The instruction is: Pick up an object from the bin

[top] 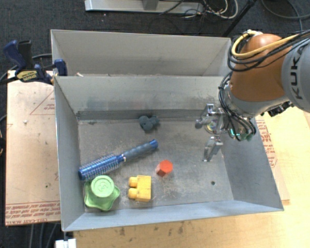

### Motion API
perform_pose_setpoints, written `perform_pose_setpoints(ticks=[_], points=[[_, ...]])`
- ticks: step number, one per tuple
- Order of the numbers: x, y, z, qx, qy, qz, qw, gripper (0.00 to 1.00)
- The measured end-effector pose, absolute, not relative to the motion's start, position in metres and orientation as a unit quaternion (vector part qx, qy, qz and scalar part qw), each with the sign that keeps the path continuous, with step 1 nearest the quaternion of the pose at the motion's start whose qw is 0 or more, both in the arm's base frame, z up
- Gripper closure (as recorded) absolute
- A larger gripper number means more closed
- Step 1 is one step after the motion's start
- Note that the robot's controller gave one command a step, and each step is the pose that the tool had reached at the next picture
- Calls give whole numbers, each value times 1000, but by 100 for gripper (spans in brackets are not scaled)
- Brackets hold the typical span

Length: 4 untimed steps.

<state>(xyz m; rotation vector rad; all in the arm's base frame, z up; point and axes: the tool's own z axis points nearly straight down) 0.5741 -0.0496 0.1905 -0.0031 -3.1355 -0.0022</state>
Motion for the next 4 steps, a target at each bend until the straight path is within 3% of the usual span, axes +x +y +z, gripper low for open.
perform_pose_setpoints(ticks=[1,2,3,4], points=[[577,-4,139,11,-1000,-2,2,0],[591,48,95,35,-999,0,-2,0],[600,78,75,66,-998,1,-3,0],[601,79,77,66,-998,-1,-7,100]])
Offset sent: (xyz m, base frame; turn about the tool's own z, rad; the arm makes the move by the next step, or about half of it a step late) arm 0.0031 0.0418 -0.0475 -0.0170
